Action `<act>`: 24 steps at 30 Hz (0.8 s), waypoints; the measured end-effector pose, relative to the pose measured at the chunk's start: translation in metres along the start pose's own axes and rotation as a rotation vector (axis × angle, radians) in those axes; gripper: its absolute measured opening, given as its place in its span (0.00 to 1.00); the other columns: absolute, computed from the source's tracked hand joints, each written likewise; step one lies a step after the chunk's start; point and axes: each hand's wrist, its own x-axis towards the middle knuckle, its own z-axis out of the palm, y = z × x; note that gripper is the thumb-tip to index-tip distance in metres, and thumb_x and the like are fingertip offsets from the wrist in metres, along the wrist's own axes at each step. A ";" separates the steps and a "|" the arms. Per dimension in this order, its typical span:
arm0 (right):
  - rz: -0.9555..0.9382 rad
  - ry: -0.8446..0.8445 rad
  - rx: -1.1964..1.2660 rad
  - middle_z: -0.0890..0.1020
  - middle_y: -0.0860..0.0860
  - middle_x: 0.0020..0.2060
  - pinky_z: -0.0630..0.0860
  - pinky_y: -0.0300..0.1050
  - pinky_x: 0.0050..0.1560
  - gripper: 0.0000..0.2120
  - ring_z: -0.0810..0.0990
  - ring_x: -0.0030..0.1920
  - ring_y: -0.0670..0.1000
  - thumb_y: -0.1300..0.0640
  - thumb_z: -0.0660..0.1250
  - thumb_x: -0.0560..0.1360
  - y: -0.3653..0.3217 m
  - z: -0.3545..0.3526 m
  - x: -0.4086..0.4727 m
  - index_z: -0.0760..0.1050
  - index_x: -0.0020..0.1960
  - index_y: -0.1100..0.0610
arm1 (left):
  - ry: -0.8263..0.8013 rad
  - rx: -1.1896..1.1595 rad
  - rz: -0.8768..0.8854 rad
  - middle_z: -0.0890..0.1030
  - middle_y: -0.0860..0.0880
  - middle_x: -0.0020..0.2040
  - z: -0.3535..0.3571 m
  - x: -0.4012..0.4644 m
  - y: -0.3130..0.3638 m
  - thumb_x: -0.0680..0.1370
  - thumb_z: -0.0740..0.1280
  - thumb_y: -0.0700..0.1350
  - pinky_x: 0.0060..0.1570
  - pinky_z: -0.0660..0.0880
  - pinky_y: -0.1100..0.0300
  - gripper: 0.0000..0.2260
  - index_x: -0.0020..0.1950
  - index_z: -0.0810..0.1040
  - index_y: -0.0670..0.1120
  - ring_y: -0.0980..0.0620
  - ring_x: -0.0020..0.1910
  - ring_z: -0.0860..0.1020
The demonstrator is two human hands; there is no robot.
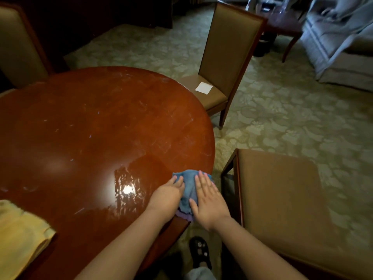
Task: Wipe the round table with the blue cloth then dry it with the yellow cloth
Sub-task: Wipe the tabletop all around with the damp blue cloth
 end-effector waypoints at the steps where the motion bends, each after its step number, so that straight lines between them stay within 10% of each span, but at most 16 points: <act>1: -0.011 0.003 -0.028 0.36 0.54 0.73 0.31 0.43 0.72 0.43 0.39 0.76 0.53 0.39 0.30 0.68 0.010 -0.002 0.013 0.40 0.76 0.63 | 0.016 -0.005 -0.007 0.49 0.46 0.79 -0.003 0.014 -0.001 0.82 0.55 0.40 0.72 0.51 0.62 0.26 0.78 0.50 0.44 0.49 0.77 0.49; 9: 0.007 -0.023 0.020 0.35 0.54 0.74 0.32 0.43 0.71 0.44 0.36 0.76 0.52 0.39 0.29 0.65 0.019 -0.010 0.033 0.36 0.76 0.61 | 0.025 -0.037 -0.018 0.52 0.47 0.79 -0.010 0.035 -0.003 0.80 0.58 0.39 0.72 0.54 0.62 0.27 0.78 0.53 0.45 0.50 0.77 0.52; 17: -0.001 -0.102 0.031 0.73 0.57 0.66 0.53 0.44 0.67 0.32 0.74 0.66 0.53 0.42 0.55 0.72 0.022 -0.008 0.006 0.74 0.66 0.63 | 0.017 -0.057 0.060 0.50 0.47 0.79 -0.010 0.009 0.009 0.81 0.55 0.39 0.71 0.46 0.65 0.27 0.78 0.51 0.45 0.51 0.77 0.50; 24: -0.138 -0.061 -0.003 0.35 0.51 0.74 0.32 0.41 0.71 0.45 0.31 0.71 0.46 0.37 0.30 0.65 0.072 -0.033 0.075 0.38 0.77 0.60 | -0.018 -0.029 -0.008 0.51 0.46 0.79 -0.030 0.085 0.002 0.80 0.58 0.42 0.70 0.50 0.64 0.29 0.78 0.50 0.44 0.48 0.77 0.51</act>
